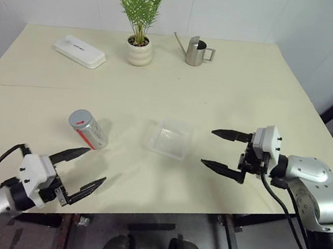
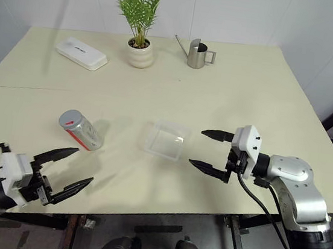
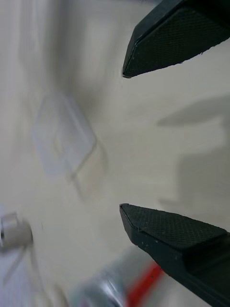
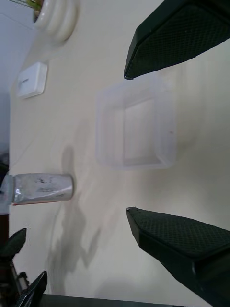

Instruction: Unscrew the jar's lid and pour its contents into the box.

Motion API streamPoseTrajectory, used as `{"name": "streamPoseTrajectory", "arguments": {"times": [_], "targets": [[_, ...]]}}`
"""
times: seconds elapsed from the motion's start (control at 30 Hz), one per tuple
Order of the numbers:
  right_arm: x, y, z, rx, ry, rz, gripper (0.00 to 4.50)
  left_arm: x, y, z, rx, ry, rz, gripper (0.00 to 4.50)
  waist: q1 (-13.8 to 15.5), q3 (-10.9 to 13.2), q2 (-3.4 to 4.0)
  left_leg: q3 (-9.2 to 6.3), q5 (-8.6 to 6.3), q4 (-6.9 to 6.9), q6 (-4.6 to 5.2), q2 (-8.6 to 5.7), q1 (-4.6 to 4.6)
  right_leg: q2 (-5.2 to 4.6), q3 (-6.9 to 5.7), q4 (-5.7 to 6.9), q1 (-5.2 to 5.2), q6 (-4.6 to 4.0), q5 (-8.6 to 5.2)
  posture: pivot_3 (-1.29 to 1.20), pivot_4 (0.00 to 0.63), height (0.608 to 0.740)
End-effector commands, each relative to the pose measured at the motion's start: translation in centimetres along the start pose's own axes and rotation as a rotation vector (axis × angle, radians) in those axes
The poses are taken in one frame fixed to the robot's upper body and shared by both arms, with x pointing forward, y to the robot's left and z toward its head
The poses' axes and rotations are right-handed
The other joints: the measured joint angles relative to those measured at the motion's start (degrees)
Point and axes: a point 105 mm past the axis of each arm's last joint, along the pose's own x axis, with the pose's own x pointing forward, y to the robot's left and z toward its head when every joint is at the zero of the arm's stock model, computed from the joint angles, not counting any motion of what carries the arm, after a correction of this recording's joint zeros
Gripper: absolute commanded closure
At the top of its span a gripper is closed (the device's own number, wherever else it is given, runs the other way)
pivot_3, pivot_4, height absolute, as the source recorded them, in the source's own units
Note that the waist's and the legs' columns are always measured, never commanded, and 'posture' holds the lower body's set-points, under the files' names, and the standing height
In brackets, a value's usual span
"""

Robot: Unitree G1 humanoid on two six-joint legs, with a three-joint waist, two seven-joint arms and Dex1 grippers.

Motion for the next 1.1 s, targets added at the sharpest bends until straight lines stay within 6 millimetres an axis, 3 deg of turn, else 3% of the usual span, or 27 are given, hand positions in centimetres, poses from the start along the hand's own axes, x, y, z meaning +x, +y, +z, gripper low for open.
{"name": "streamPoseTrajectory", "arguments": {"times": [0.03, 0.2, 0.37, 0.57, 0.9, 1.1], "targets": [[0.7, 0.0, 0.9, -0.039, -0.032, 0.044, 0.00, -0.9, 0.7, 0.1, 0.042, -0.004, 0.187, 0.03, 0.1, 0.0, 0.00, 0.00, -0.06, 0.01, -0.04, 0.00, 0.00, 0.00, 0.00, 0.01, 0.01, 0.00, 0.00, 0.00, 0.150, 0.740], [1.2, -0.2, 1.5, -0.057, -0.043, 0.071, 0.00, 0.2, 1.8, -0.5, -0.034, -0.058, 0.446, 0.03, 0.6, -0.1, -0.09, -0.03, -0.23, 0.19, 0.12, -0.02, -0.04, -0.02, -0.02, 0.06, 0.05, 0.02, 0.01, 0.00, 0.150, 0.740], [1.6, 0.5, 1.8, -0.075, -0.034, 0.109, 0.00, 3.3, 1.4, -0.5, -0.059, -0.112, 0.542, 0.03, 1.3, -0.2, -0.23, -0.01, -0.25, 0.29, 0.14, -0.03, -0.06, -0.01, -0.03, 0.10, 0.07, 0.05, 0.03, 0.00, 0.150, 0.740], [2.2, 1.0, 2.1, -0.083, -0.037, 0.123, 0.00, 4.9, 2.8, -0.7, -0.018, -0.104, 0.642, 0.03, 1.5, -0.2, -0.24, 0.02, -0.21, 0.32, 0.21, -0.02, -0.07, 0.03, -0.06, 0.14, 0.04, 0.05, 0.03, 0.00, 0.150, 0.740], [3.3, 1.7, 2.8, -0.075, -0.081, 0.098, 0.00, 6.9, 2.7, -1.0, -0.021, -0.129, 0.593, 0.03, 1.5, -0.2, -0.26, 0.04, -0.25, 0.40, 0.26, 0.00, -0.10, 0.03, -0.09, 0.13, 0.03, 0.05, 0.03, 0.00, 0.150, 0.740], [3.6, 1.9, 3.0, -0.072, -0.092, 0.092, 0.00, 7.9, 4.0, -1.5, 0.003, -0.128, 0.611, 0.03, 1.6, -0.2, -0.25, 0.02, -0.44, 0.70, 0.14, 0.05, -0.17, 0.02, -0.14, 0.22, 0.03, 0.05, 0.03, 0.00, 0.150, 0.740]]}}
